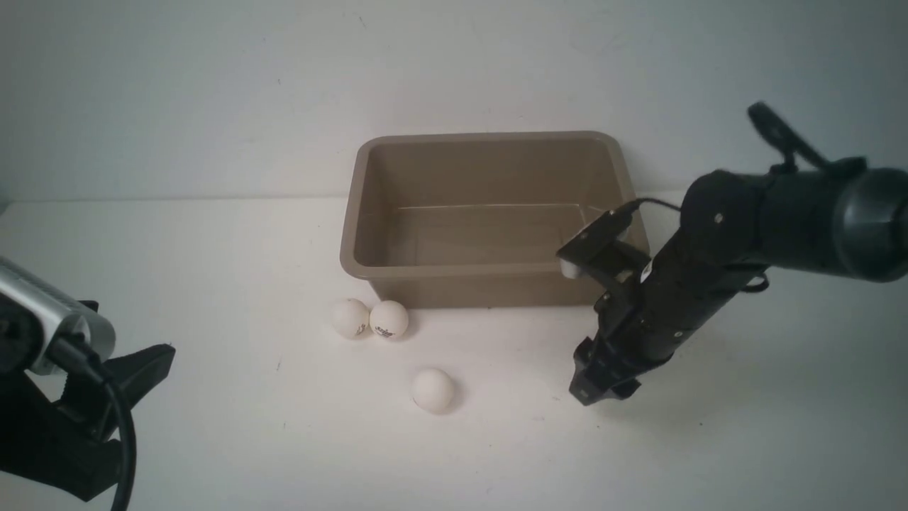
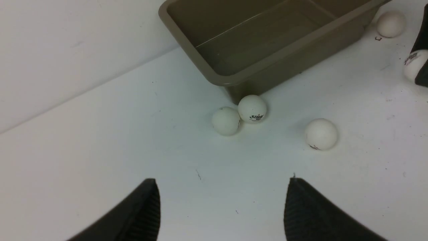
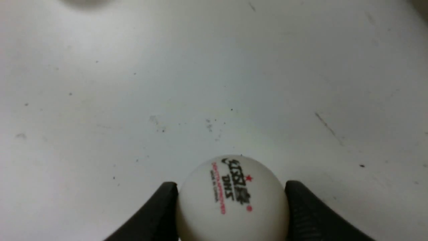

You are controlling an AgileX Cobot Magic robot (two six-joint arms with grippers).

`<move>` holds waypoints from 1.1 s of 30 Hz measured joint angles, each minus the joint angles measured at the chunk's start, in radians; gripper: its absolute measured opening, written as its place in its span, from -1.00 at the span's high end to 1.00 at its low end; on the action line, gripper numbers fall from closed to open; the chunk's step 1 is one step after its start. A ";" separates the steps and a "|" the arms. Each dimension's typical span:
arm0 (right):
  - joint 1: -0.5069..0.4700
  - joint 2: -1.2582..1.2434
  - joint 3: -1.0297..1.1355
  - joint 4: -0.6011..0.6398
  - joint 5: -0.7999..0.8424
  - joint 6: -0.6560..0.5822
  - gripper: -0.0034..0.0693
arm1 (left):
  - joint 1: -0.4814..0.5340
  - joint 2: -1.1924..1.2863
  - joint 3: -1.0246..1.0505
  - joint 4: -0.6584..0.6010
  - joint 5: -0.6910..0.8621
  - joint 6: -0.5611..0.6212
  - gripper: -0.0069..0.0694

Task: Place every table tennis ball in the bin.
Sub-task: Use the right arm to clamp the table tennis ball closest to it, then use the right arm to put the table tennis ball into the box

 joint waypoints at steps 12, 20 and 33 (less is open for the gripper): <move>0.004 -0.220 -0.084 -0.022 -0.120 -0.011 -0.09 | 0.000 0.000 0.000 -0.003 0.000 0.000 -0.36; 0.004 0.069 -0.448 -0.021 -0.075 -0.008 -0.09 | 0.000 0.000 0.000 -0.003 0.004 0.000 -0.36; -0.009 0.281 -0.669 -0.066 0.048 0.081 -0.46 | 0.000 0.000 0.000 -0.003 0.043 -0.001 -0.36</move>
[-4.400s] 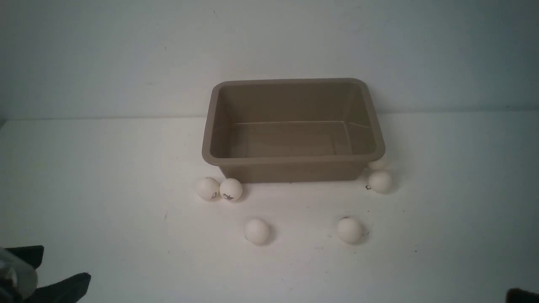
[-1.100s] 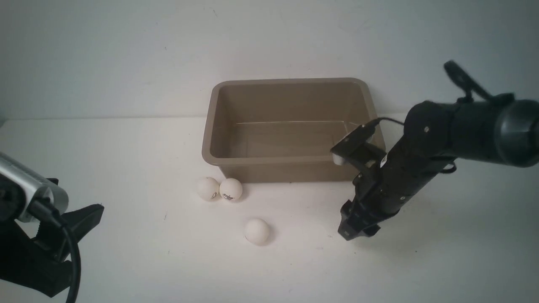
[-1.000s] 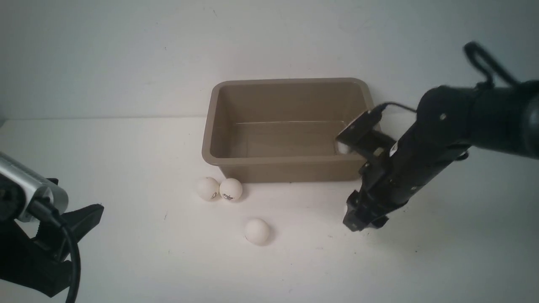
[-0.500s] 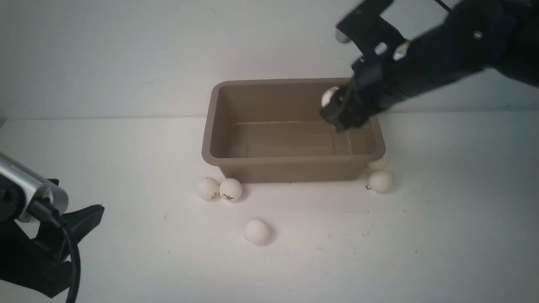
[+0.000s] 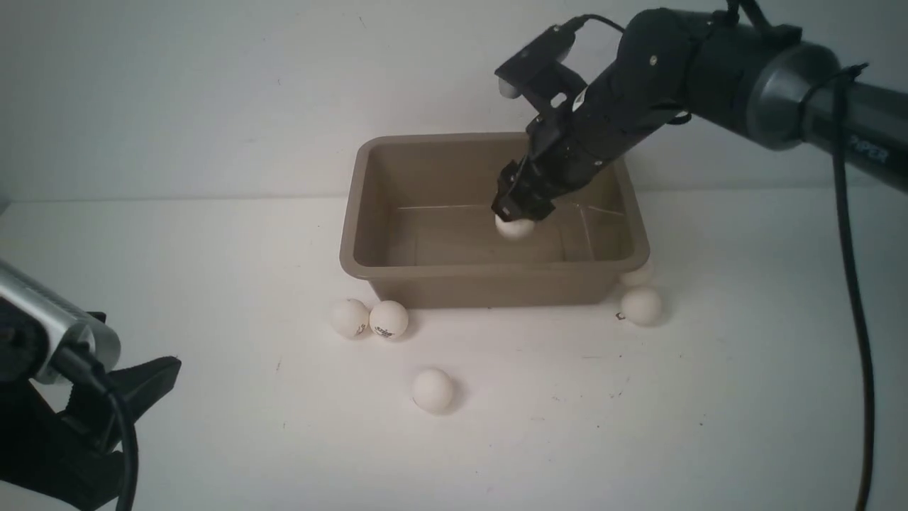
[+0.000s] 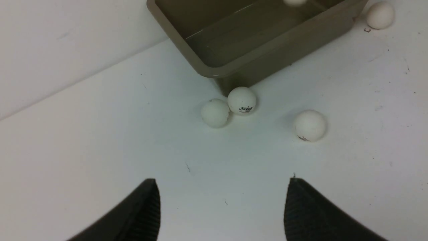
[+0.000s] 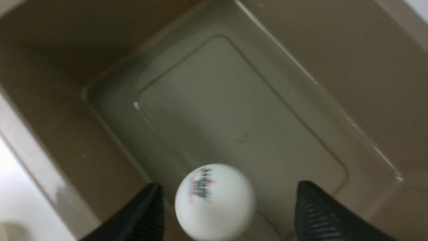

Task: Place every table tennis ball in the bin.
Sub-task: Use the right arm to put the table tennis ball into the box, then use the right arm to clamp the table tennis ball closest to it

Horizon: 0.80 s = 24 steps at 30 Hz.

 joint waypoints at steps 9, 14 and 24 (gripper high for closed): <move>-0.149 -0.131 0.000 -0.075 0.098 0.124 -0.50 | 0.000 0.000 0.000 0.000 0.010 0.000 -0.36; -0.231 -0.250 -0.001 -0.007 0.202 0.077 -0.49 | 0.000 0.000 0.000 0.000 0.010 0.000 -0.36; -0.273 -0.412 0.003 0.075 0.362 0.000 -0.49 | 0.000 0.000 0.000 0.000 0.009 0.000 -0.36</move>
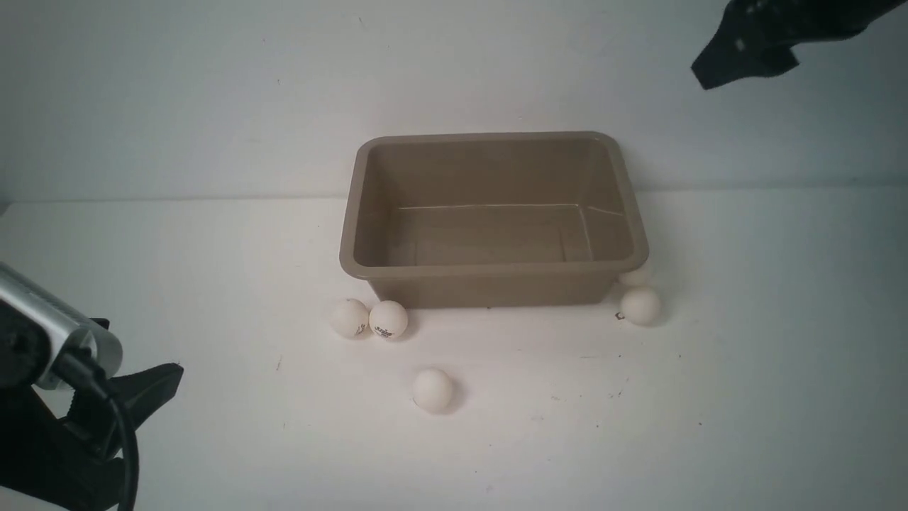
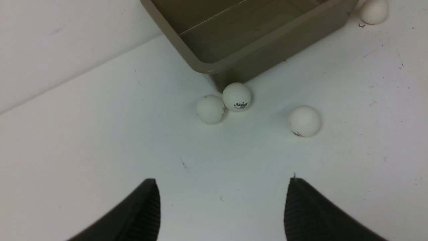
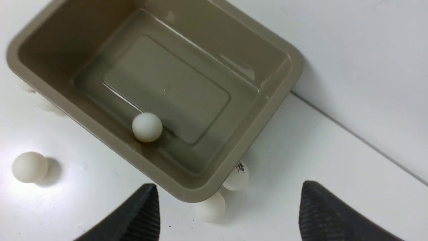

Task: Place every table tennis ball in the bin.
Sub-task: Use the right arm to clamp the table tennis ball closest to it

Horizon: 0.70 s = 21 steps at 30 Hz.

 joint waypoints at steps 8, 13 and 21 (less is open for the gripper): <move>-0.001 -0.120 0.153 0.002 0.000 0.000 -0.49 | 0.000 0.000 0.000 0.000 0.000 0.000 -0.36; -0.001 -0.227 0.386 0.002 -0.013 -0.008 -0.49 | 0.000 0.000 0.000 0.000 0.000 0.000 -0.36; -0.001 -0.212 0.763 0.072 -0.375 -0.186 -0.49 | 0.000 0.000 0.000 0.000 0.001 0.000 -0.36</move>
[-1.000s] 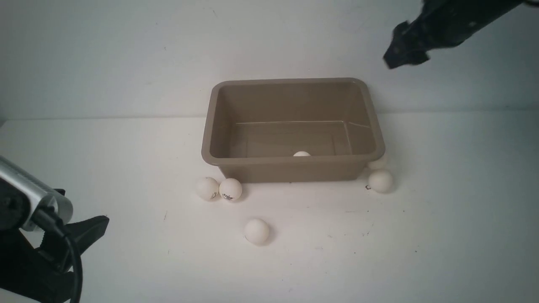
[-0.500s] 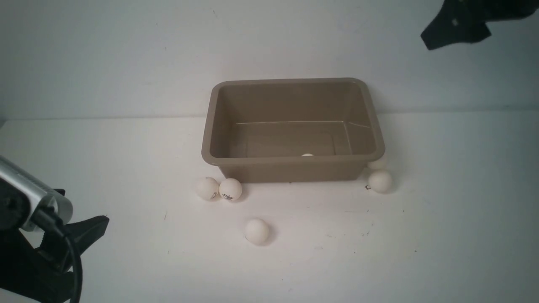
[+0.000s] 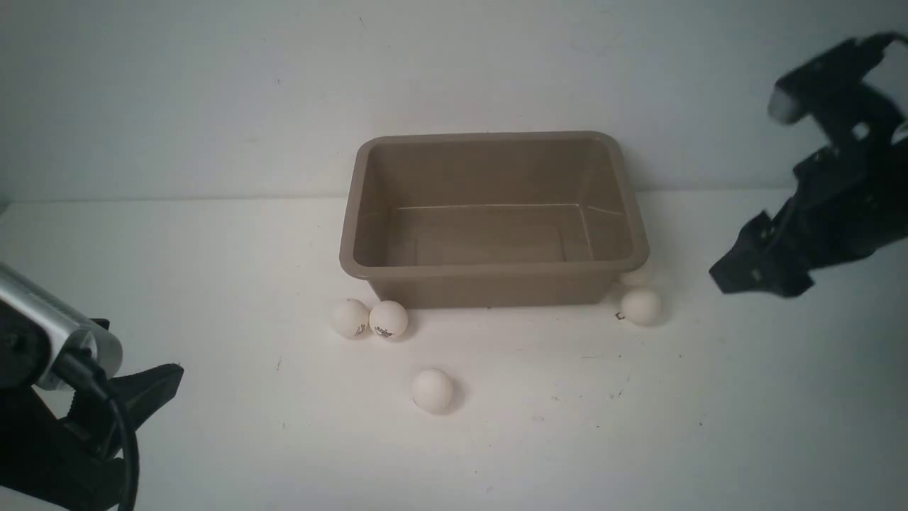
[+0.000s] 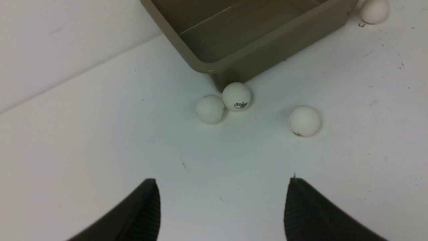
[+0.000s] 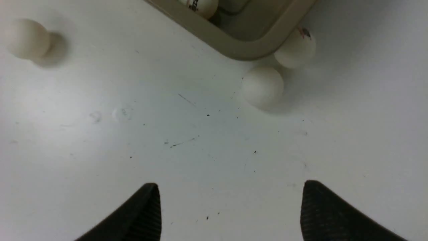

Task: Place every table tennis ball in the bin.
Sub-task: Use the right arm to clamp the table tennis ball closest to it

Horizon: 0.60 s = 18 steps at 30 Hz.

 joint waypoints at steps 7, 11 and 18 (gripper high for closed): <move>0.000 0.086 0.091 0.253 -0.202 -0.338 -0.49 | 0.000 0.000 0.000 0.000 0.000 0.000 -0.36; 0.000 0.178 0.091 0.405 -0.251 -0.501 -0.49 | 0.000 0.000 0.000 0.000 0.000 0.000 -0.36; 0.000 0.323 0.091 0.563 -0.336 -0.668 -0.49 | 0.000 0.000 0.000 0.000 0.000 0.000 -0.36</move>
